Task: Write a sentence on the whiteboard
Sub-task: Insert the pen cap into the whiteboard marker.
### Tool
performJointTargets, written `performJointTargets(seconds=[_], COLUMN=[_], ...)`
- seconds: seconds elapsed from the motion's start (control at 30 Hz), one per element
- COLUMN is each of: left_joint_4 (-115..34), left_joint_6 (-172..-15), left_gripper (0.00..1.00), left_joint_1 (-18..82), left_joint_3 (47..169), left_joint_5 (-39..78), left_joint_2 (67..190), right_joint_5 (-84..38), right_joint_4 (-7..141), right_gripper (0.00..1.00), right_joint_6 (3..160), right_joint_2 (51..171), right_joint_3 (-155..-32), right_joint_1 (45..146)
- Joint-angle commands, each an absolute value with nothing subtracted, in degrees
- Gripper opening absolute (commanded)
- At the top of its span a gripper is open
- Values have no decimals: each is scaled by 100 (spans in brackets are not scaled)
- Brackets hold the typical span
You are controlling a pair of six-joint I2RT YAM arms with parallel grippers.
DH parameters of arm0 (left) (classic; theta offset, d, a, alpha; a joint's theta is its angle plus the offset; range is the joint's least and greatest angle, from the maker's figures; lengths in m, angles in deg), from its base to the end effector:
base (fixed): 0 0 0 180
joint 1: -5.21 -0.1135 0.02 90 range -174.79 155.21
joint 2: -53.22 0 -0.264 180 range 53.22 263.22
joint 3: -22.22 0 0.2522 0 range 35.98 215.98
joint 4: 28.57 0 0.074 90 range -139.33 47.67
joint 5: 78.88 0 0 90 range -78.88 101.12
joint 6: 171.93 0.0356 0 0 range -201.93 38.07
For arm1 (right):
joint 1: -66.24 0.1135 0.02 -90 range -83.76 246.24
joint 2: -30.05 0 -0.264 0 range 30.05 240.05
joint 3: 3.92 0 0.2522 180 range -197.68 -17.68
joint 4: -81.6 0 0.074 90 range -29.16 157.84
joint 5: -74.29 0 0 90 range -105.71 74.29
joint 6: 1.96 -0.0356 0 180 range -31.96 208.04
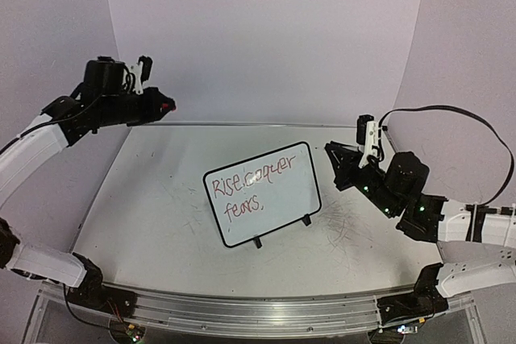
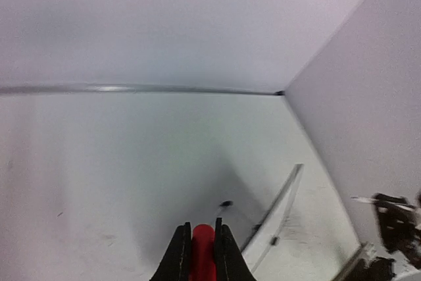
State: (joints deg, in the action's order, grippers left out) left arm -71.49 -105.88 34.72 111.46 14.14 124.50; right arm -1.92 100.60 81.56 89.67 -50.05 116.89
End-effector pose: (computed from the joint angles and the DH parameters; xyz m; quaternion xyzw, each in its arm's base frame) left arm 0.2380 -0.1368 0.3951 0.0550 0.8412 -0.2616 0.4700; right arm 0.1586 0.1801 0.2928 -0.1686 0.6519 0.2805 0.6841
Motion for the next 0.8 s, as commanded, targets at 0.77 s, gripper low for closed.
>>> performJointTargets(seconds=[0.77], left_joint_4=[-607], left_joint_6=[-10082], left_gripper=[0], left_joint_1=[6349], left_joint_3=[8650], left_joint_5=[3825], left_joint_2=[11842], right_joint_5=[-4747], right_joint_4=[12179], right_gripper=[0], right_joint_6=[5728], right_joint_2=[9726], right_joint_3=[-6449], right_joint_1=[11891])
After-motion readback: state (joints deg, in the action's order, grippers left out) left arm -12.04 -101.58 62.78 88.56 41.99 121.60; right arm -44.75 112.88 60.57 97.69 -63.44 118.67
